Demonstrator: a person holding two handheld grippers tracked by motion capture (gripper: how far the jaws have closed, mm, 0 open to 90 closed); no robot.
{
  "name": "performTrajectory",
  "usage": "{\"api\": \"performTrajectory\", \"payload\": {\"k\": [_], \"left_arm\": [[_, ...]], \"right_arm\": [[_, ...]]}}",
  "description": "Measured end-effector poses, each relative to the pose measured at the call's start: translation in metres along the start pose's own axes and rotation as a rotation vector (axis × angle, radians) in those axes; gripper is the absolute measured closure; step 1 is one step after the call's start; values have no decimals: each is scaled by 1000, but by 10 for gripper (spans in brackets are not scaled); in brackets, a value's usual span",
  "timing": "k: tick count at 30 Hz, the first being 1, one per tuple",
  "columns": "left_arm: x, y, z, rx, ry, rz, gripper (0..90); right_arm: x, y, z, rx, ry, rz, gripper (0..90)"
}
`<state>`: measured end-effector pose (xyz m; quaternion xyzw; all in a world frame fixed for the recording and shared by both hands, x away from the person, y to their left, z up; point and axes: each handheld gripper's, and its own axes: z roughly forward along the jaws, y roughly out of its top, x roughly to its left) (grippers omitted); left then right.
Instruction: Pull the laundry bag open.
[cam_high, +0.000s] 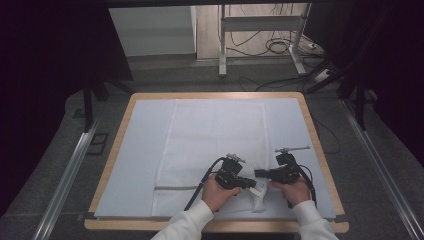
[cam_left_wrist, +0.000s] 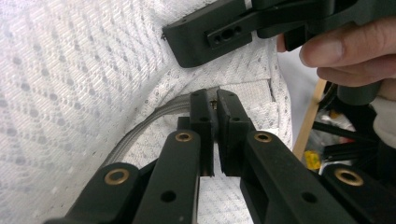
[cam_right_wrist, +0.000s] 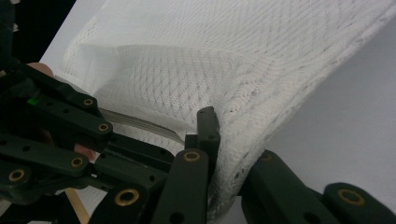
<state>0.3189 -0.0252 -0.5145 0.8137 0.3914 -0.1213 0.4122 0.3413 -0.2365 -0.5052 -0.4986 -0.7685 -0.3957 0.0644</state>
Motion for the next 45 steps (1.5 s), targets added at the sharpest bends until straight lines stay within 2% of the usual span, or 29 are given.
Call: {"api": "performTrajectory", "payload": {"k": [7, 12, 25, 32, 45], "left_arm": [[2, 0, -2, -2, 5, -1, 868], [9, -3, -1, 0, -15, -28, 868], [11, -4, -2, 0, 16, -19, 867], [15, -5, -4, -2, 5, -34, 867], [18, -8, -10, -10, 18, -34, 867]], "right_arm": [[0, 0, 0, 5, -4, -6, 881], [-1, -1, 1, 11, -3, -4, 881], [-2, -1, 1, 19, -2, -4, 881], [-3, -1, 1, 17, 2, -2, 881], [-3, -1, 0, 5, 13, 6, 881]]}}
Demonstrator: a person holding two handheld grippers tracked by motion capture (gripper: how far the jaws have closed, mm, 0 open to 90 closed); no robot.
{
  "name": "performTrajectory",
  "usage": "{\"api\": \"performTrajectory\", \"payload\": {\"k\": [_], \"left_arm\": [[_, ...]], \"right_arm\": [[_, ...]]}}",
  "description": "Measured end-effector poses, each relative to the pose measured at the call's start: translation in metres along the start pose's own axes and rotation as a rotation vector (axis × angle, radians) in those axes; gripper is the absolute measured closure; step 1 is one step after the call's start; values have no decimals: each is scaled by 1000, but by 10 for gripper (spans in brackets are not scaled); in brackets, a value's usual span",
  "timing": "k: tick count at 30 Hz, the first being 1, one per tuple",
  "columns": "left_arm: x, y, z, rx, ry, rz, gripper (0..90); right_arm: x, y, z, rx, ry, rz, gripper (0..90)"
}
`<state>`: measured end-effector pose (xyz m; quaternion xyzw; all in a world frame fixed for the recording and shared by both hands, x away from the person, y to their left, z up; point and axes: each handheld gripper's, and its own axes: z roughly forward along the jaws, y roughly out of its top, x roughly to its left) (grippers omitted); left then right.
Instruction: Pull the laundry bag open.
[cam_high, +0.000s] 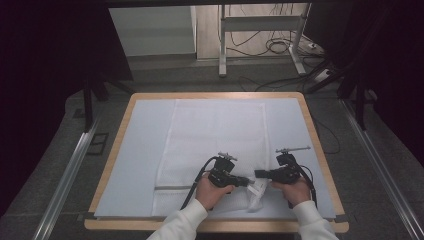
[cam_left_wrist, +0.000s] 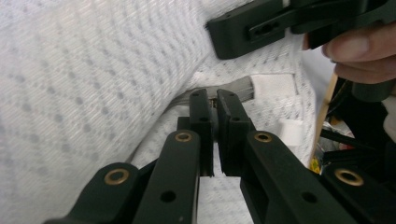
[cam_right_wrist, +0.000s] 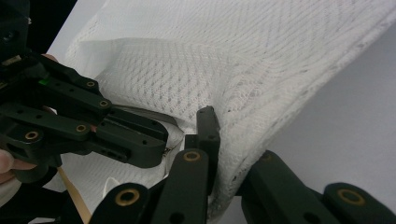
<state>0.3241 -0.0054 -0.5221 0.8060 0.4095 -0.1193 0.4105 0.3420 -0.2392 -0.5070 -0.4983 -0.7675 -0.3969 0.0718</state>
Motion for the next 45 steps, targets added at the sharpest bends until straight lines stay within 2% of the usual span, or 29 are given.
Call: {"api": "performTrajectory", "payload": {"k": [9, 12, 15, 21, 23, 33, 38, 43, 45], "left_arm": [[5, -2, -6, -5, 0, -10, 867], [7, -2, -6, -2, 16, -9, 868], [11, -4, -8, -2, 13, -18, 868], [12, -5, -14, -2, 20, -8, 868], [14, -6, -14, -12, 16, -23, 868], [18, -8, -19, -9, 7, -17, 867], [21, -10, -22, -7, 13, -18, 867], [20, -13, -26, -2, 38, -2, 867], [21, -15, -28, -6, 39, -10, 867]], "right_arm": [[-1, 0, -2, -6, 9, 6, 881], [-1, 0, -3, -13, 5, 5, 882], [-2, 0, -5, -20, 5, 9, 882], [-2, 0, -4, -23, 6, 7, 882], [-2, 0, -5, -26, 6, 6, 882], [0, 0, -4, -28, 10, -4, 882], [1, 0, -5, -27, 7, -6, 882], [0, -1, -5, -29, 4, -11, 882], [0, -1, -5, -29, 6, -8, 882]]}}
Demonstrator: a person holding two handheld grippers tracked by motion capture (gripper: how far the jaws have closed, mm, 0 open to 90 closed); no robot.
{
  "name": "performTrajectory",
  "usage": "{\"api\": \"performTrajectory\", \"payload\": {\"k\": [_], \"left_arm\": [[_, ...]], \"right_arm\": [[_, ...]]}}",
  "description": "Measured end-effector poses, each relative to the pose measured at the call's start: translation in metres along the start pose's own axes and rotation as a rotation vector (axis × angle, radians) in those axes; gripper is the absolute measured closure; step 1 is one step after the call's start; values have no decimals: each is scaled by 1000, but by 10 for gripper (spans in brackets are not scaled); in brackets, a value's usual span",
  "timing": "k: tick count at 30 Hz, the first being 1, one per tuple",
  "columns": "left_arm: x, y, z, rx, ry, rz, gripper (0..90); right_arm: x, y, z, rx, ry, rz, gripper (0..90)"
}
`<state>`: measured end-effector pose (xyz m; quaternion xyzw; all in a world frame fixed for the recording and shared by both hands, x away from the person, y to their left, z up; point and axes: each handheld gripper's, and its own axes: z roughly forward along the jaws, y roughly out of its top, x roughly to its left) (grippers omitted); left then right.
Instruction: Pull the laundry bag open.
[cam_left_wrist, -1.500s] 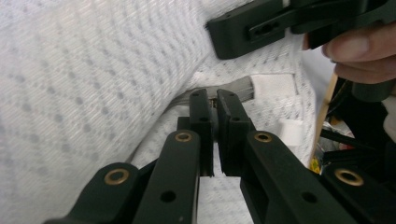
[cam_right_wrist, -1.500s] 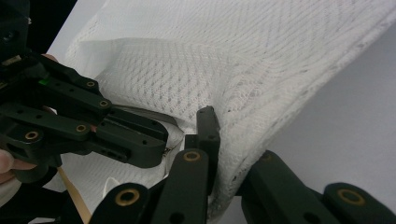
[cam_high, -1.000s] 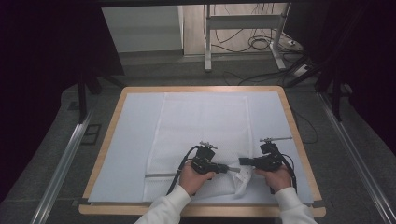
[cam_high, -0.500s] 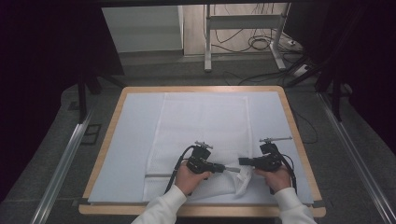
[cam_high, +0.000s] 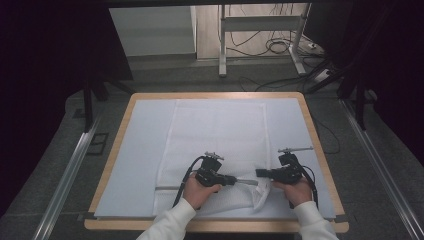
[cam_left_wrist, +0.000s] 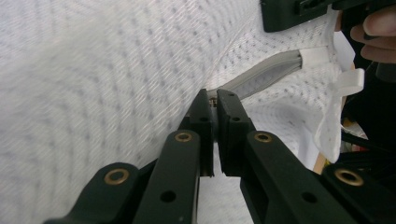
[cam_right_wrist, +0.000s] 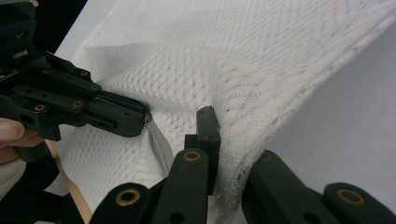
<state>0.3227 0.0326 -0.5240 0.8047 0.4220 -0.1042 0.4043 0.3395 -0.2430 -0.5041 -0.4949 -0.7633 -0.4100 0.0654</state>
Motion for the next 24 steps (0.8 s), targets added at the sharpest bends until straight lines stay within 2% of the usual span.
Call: {"api": "performTrajectory", "payload": {"k": [14, 16, 24], "left_arm": [[11, -6, -10, -7, -1, -25, 867], [12, -8, -13, -12, 0, -40, 867], [17, -10, -16, -14, 3, -42, 867]], "right_arm": [[1, -1, 1, -4, 3, -3, 882], [1, 0, 0, -3, 3, -4, 882], [1, -1, 1, 0, 4, -4, 882]]}}
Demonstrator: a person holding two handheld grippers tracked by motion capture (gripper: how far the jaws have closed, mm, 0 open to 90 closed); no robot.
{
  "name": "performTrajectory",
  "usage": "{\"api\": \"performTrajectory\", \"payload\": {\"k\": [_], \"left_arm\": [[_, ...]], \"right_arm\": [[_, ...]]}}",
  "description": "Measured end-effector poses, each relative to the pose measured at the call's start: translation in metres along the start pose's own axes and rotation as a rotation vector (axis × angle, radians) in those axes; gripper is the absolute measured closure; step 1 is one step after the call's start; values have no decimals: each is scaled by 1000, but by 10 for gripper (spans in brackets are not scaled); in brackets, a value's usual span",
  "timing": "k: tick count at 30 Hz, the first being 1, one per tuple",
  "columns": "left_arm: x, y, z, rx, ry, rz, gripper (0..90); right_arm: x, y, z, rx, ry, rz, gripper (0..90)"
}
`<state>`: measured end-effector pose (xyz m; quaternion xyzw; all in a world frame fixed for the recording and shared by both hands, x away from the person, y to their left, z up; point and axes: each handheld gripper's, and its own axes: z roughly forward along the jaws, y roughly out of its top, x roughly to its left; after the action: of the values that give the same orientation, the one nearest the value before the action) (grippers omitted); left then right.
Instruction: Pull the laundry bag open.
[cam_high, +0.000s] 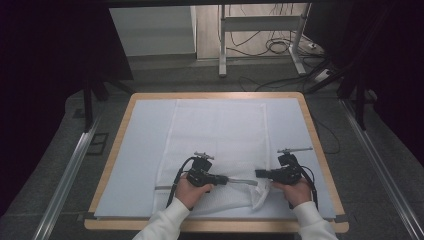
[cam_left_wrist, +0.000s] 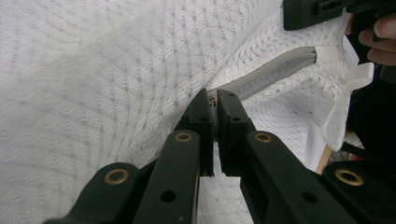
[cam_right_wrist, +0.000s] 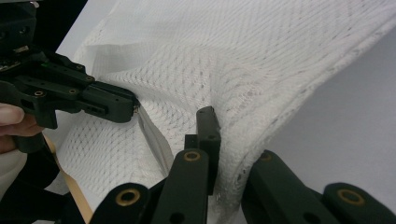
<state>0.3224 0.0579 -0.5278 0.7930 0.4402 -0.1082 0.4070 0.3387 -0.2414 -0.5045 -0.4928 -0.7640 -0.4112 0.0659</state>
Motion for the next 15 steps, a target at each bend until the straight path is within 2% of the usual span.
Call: {"api": "performTrajectory", "payload": {"k": [1, 12, 15], "left_arm": [[0, 0, 0, -7, 0, -11, 867], [3, -2, -3, 1, 6, -14, 867], [5, -3, -4, -1, 7, -26, 867]], "right_arm": [[0, 0, 0, 0, 0, 0, 882], [0, 0, 0, -1, -1, -4, 882], [-1, 0, 0, -1, -2, -5, 882]]}}
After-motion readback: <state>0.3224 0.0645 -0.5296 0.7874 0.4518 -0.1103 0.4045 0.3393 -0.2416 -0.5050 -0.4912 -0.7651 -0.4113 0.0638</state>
